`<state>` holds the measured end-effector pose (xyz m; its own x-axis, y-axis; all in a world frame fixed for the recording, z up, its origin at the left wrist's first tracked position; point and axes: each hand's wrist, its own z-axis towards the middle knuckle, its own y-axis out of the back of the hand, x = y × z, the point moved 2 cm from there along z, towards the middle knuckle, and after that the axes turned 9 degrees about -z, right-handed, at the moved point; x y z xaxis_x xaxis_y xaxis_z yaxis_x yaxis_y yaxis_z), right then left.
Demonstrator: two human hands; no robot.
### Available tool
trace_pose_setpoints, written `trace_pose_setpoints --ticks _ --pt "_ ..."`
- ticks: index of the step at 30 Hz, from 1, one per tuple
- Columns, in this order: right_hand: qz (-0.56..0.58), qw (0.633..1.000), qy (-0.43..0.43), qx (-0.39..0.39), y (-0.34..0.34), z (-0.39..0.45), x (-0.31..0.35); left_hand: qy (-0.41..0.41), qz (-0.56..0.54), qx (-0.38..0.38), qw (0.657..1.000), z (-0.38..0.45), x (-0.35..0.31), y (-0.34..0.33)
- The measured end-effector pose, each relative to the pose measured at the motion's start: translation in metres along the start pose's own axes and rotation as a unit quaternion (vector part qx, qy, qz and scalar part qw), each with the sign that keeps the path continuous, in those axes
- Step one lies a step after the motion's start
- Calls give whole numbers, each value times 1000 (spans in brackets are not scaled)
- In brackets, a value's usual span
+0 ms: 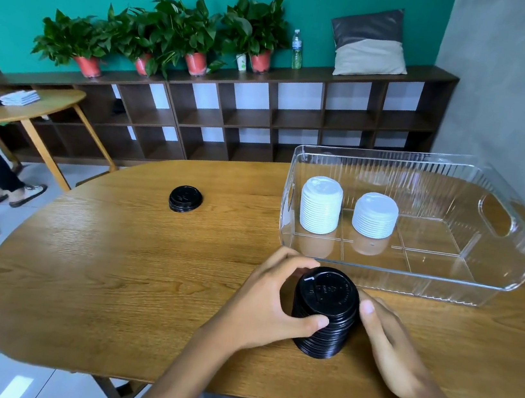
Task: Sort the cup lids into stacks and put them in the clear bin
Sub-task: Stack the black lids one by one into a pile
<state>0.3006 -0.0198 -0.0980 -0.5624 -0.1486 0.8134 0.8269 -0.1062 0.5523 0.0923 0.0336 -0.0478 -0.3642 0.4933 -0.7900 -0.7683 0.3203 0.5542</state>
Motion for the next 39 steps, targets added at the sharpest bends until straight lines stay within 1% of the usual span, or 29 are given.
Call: trace_pose_setpoints --ticks 4,8,22,29,39 --pt "-10 1000 6 8 -1 1 -1 -5 18 9 1000 1 0 1" --pt "-2 1000 -10 5 -1 1 -4 -3 24 14 1000 1 0 2" --pt "2 1000 3 1 -3 1 -5 10 -46 -19 999 -6 8 -5" --pt "-10 1000 -19 -1 -2 -1 -1 4 -76 -23 997 -9 14 -12" --pt "-44 999 -9 -16 1 -5 13 -15 -57 -15 998 -11 22 -15"
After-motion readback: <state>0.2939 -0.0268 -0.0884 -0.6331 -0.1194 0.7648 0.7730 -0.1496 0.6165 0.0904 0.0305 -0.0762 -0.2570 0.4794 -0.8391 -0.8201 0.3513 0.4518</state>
